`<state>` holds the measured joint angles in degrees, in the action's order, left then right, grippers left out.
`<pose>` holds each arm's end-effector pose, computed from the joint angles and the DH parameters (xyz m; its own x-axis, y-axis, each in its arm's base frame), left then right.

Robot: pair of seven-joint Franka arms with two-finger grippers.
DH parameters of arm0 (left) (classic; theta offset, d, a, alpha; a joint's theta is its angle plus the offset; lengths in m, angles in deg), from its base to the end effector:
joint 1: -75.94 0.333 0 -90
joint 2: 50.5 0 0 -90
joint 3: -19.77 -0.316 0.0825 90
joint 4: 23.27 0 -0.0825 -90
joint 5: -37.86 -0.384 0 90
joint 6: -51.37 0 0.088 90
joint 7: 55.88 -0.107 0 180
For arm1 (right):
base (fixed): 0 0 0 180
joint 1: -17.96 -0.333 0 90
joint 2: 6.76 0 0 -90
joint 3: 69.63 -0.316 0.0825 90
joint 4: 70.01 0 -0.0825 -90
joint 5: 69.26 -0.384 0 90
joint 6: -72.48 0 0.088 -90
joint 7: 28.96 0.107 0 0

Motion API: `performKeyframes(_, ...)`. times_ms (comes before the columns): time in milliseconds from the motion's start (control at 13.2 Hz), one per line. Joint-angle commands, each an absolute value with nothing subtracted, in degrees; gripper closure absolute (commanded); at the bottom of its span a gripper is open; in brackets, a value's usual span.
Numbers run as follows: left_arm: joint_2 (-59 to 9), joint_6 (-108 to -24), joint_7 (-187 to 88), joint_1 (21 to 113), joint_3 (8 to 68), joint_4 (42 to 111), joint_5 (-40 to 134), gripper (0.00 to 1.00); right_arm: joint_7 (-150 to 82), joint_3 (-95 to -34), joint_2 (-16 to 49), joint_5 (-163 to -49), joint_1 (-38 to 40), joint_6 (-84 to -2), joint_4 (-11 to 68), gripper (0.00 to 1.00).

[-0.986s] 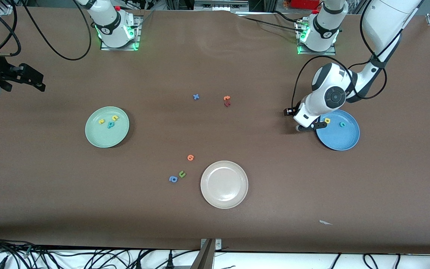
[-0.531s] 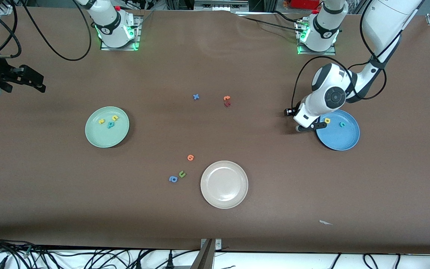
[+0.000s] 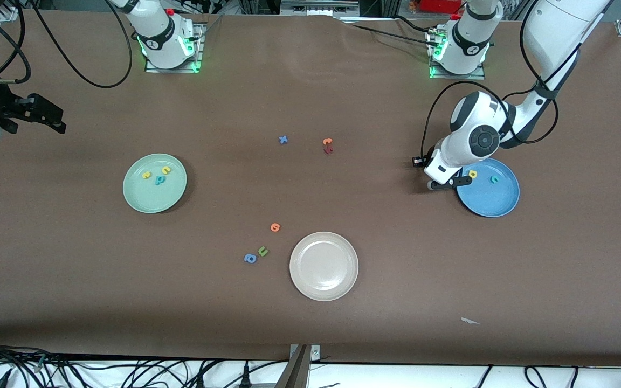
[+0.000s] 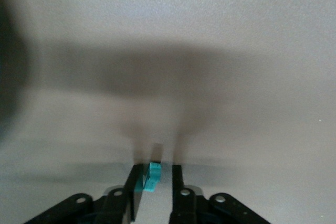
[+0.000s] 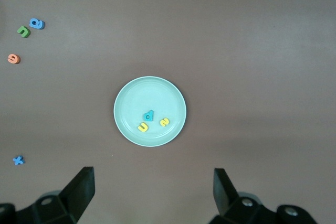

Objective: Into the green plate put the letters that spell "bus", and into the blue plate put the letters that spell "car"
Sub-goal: 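Lift the teal L into the blue plate and open the left gripper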

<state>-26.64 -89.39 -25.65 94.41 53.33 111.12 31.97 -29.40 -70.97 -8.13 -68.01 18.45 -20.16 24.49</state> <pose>0.4652 -0.1442 0.1687 0.9444 0.1750 -0.2783 0.1950 -0.9797 0.0457 0.5499 0.0061 0.6046 0.9997 0.0235 -0.0087 0.0237 -0.9995 0.0223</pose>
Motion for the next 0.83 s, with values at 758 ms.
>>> performKeyframes(758,-34.05,-81.82,-27.56,98.26,53.34,105.86,29.95,1.00,-29.04,-70.33,-7.55,-67.86,17.61,-18.66,22.89,0.00)
